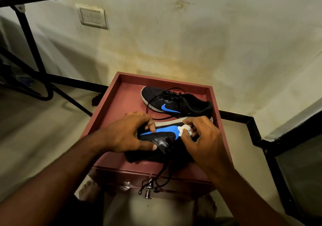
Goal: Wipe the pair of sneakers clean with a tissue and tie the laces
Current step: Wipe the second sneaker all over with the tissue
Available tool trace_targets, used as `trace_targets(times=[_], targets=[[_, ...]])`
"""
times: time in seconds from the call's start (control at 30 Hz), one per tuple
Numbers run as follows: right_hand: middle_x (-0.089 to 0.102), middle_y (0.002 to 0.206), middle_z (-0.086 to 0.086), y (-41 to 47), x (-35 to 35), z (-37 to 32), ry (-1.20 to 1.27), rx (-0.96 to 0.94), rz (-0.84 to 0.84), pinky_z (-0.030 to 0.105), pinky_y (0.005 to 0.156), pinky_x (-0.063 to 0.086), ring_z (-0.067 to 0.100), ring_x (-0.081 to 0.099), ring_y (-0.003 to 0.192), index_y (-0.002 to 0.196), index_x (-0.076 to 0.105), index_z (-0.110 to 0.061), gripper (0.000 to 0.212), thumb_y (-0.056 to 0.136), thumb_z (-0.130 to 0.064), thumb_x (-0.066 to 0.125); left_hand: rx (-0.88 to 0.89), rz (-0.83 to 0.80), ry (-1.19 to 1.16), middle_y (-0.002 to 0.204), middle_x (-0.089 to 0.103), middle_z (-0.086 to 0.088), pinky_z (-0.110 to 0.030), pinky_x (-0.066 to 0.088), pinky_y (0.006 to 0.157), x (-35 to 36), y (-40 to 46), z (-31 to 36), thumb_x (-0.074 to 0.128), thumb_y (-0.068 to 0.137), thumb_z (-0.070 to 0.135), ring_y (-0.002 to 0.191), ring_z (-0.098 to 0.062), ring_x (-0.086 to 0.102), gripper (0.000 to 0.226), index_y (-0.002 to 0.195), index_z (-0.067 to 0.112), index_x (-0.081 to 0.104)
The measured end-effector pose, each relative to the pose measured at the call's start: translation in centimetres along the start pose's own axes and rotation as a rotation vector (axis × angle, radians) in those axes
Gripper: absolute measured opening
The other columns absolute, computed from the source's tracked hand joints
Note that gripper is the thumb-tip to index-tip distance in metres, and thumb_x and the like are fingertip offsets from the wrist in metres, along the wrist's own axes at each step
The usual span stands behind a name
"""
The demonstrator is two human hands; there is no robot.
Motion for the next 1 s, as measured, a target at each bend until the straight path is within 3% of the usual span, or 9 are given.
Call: trace_targets(times=[0.17,0.23,0.4,0.6,0.73,0.9,1.0], targets=[[0.073,0.094,-0.002,-0.6,1.6,-2.0,0.001,-0.075,-0.008,0.025,0.076,0.057,0.011,0.068,0.088,0.1,0.073,-0.012,0.007,0.093,-0.012,0.073,-0.015,-0.022,-0.17,0.097,0.059,0.01,-0.043,0.059,0.082,-0.2,0.4,-1.1,0.086,0.075,0.048,0.09,-0.014,0.062,0.042,0.105,0.039,0.058],[0.074,0.098,-0.001,-1.0,3.3,-3.8,0.019,-0.126,-0.071,0.034,0.08,0.057,0.016,0.068,0.091,0.102,0.074,-0.013,0.009,0.094,-0.012,0.071,-0.012,-0.021,-0.126,0.096,0.058,0.009,-0.039,0.058,0.077,-0.1,0.6,-0.9,0.089,0.073,0.043,0.087,-0.013,0.06,0.043,0.101,0.04,0.056],[0.072,0.097,0.001,-2.0,5.4,-6.4,0.037,-0.288,-0.264,0.034,0.082,0.053,0.018,0.064,0.09,0.1,0.073,-0.01,0.01,0.092,-0.007,0.07,-0.005,-0.024,-0.061,0.093,0.056,0.012,-0.027,0.047,0.071,0.3,0.4,-0.4,0.092,0.069,0.037,0.084,-0.007,0.053,0.05,0.104,0.038,0.057],[0.067,0.083,-0.002,-0.2,0.8,-0.2,-0.224,-0.061,-0.096,0.036,0.073,0.057,0.013,0.059,0.08,0.082,0.07,-0.014,0.011,0.082,-0.005,0.076,-0.006,0.013,-0.062,0.098,0.056,0.01,-0.029,0.053,0.074,-0.3,0.4,-0.6,0.091,0.068,0.043,0.09,-0.009,0.056,0.049,0.101,0.043,0.055],[0.073,0.09,0.0,-0.5,1.0,-0.3,-0.129,-0.016,-0.06,0.034,0.076,0.061,0.011,0.067,0.082,0.093,0.076,-0.012,0.008,0.088,-0.006,0.074,0.005,0.038,0.05,0.098,0.053,0.013,-0.026,0.044,0.073,-0.2,0.8,-0.1,0.09,0.068,0.043,0.091,-0.007,0.05,0.053,0.103,0.041,0.05],[0.073,0.095,0.003,-0.7,4.7,-5.8,-0.024,-0.227,-0.131,0.036,0.081,0.055,0.022,0.067,0.088,0.099,0.073,-0.01,0.009,0.091,-0.007,0.07,0.027,0.113,0.262,0.094,0.047,0.015,-0.028,0.033,0.071,0.3,1.1,0.7,0.083,0.069,0.032,0.089,-0.014,0.047,0.051,0.097,0.038,0.041],[0.066,0.091,0.005,-1.0,5.4,-6.2,-0.118,-0.301,-0.235,0.038,0.076,0.052,0.025,0.06,0.085,0.091,0.067,-0.009,0.003,0.089,-0.007,0.066,0.044,0.118,0.306,0.09,0.046,0.017,-0.021,0.032,0.068,0.7,1.1,0.3,0.081,0.064,0.033,0.085,-0.013,0.045,0.052,0.091,0.043,0.038]])
Point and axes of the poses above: each hand's wrist, its own y-axis towards the middle knuckle, its own x-axis out of the palm, z = x × y, the point moved 8 cm from there along y, towards the middle knuckle
